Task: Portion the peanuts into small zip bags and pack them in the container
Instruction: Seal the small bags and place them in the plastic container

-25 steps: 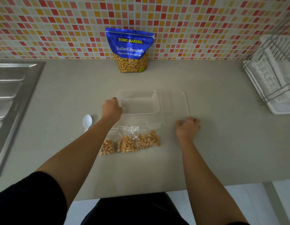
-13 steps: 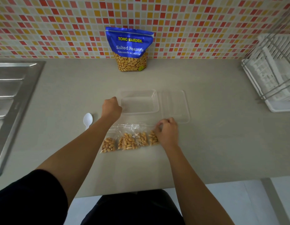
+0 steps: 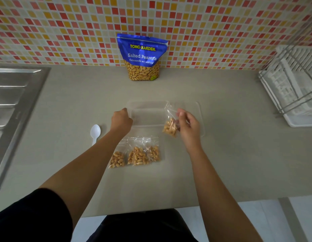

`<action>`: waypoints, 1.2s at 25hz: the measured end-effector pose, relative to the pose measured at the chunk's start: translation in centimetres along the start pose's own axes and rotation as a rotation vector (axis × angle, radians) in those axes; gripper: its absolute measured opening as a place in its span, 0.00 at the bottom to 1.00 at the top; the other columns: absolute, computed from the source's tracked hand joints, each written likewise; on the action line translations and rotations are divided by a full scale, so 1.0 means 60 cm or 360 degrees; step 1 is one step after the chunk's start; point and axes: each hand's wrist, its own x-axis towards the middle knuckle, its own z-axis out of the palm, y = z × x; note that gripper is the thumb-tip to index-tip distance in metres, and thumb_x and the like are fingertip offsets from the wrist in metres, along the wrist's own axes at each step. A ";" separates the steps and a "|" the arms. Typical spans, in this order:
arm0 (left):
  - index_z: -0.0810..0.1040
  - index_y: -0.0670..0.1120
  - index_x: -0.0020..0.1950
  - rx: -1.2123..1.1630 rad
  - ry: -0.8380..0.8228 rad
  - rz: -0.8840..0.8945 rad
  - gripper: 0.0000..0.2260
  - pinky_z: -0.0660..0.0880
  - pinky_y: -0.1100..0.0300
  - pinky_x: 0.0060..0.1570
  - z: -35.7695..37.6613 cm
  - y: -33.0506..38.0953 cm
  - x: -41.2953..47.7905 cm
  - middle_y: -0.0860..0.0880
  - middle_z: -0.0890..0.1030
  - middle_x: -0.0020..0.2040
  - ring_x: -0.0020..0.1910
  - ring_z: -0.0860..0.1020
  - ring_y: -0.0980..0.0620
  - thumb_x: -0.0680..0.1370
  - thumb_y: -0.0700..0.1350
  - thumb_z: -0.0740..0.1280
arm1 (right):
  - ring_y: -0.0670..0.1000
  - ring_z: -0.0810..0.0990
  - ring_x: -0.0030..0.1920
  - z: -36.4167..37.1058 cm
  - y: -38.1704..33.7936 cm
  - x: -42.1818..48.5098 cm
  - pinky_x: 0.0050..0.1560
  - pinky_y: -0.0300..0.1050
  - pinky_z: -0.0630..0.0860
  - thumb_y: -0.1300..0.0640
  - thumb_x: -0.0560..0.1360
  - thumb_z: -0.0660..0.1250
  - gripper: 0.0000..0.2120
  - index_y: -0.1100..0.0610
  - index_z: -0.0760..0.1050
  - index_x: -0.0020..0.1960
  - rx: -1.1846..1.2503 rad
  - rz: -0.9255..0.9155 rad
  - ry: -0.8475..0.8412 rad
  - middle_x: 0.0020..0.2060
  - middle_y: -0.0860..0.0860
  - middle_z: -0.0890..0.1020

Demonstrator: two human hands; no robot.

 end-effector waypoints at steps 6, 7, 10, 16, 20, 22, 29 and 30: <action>0.71 0.34 0.49 0.0034 0.0020 0.0045 0.06 0.67 0.54 0.38 0.001 0.006 -0.006 0.35 0.78 0.46 0.44 0.75 0.37 0.73 0.32 0.58 | 0.52 0.79 0.49 0.040 -0.014 0.075 0.53 0.47 0.78 0.65 0.72 0.69 0.25 0.57 0.69 0.67 -0.0486 -0.0010 -0.0376 0.58 0.51 0.77; 0.71 0.34 0.50 0.0050 0.0012 0.0047 0.07 0.66 0.54 0.38 0.000 0.008 -0.007 0.35 0.78 0.46 0.45 0.76 0.37 0.74 0.32 0.58 | 0.53 0.79 0.49 0.049 -0.009 0.084 0.55 0.49 0.77 0.65 0.72 0.68 0.25 0.57 0.68 0.68 -0.0656 -0.0039 -0.0417 0.59 0.52 0.77; 0.70 0.34 0.52 0.0088 0.0001 0.0054 0.07 0.66 0.54 0.39 -0.001 0.012 -0.008 0.34 0.78 0.48 0.47 0.76 0.35 0.74 0.32 0.58 | 0.56 0.78 0.54 0.068 0.007 0.102 0.55 0.41 0.73 0.65 0.72 0.67 0.25 0.59 0.67 0.68 -0.0985 -0.0081 -0.0578 0.60 0.56 0.76; 0.59 0.45 0.74 0.0099 0.0003 0.0101 0.27 0.71 0.51 0.45 0.000 0.014 -0.018 0.37 0.76 0.50 0.49 0.75 0.38 0.75 0.31 0.54 | 0.59 0.72 0.61 0.080 0.021 0.115 0.63 0.43 0.66 0.64 0.74 0.64 0.15 0.63 0.75 0.60 -0.1773 -0.0491 -0.0750 0.63 0.59 0.69; 0.58 0.43 0.74 0.0150 -0.0036 0.0089 0.25 0.71 0.51 0.46 0.005 0.016 -0.024 0.36 0.74 0.52 0.49 0.74 0.37 0.77 0.33 0.56 | 0.59 0.68 0.59 0.083 0.028 0.120 0.58 0.48 0.71 0.63 0.75 0.64 0.10 0.63 0.79 0.54 -0.2124 -0.0597 -0.0681 0.63 0.58 0.66; 0.57 0.42 0.74 0.0157 -0.0053 0.0078 0.25 0.71 0.51 0.46 0.005 0.016 -0.026 0.36 0.74 0.53 0.50 0.75 0.37 0.77 0.34 0.57 | 0.59 0.69 0.59 0.081 0.033 0.122 0.58 0.49 0.72 0.62 0.75 0.64 0.09 0.63 0.80 0.53 -0.2137 -0.0580 -0.0710 0.63 0.59 0.66; 0.63 0.41 0.71 -0.0014 0.0197 0.0107 0.20 0.72 0.49 0.51 -0.035 0.004 -0.065 0.38 0.76 0.58 0.54 0.76 0.37 0.80 0.44 0.58 | 0.57 0.78 0.44 0.062 -0.009 0.046 0.48 0.49 0.76 0.62 0.75 0.62 0.07 0.61 0.77 0.50 -0.1310 -0.0715 -0.0257 0.47 0.59 0.77; 0.68 0.41 0.69 -0.0058 0.0231 0.0096 0.18 0.73 0.50 0.51 -0.037 -0.011 -0.082 0.38 0.76 0.59 0.53 0.77 0.38 0.79 0.43 0.59 | 0.54 0.78 0.41 0.055 -0.007 0.016 0.46 0.47 0.76 0.61 0.75 0.63 0.06 0.59 0.77 0.49 -0.1198 -0.0662 -0.0292 0.45 0.57 0.78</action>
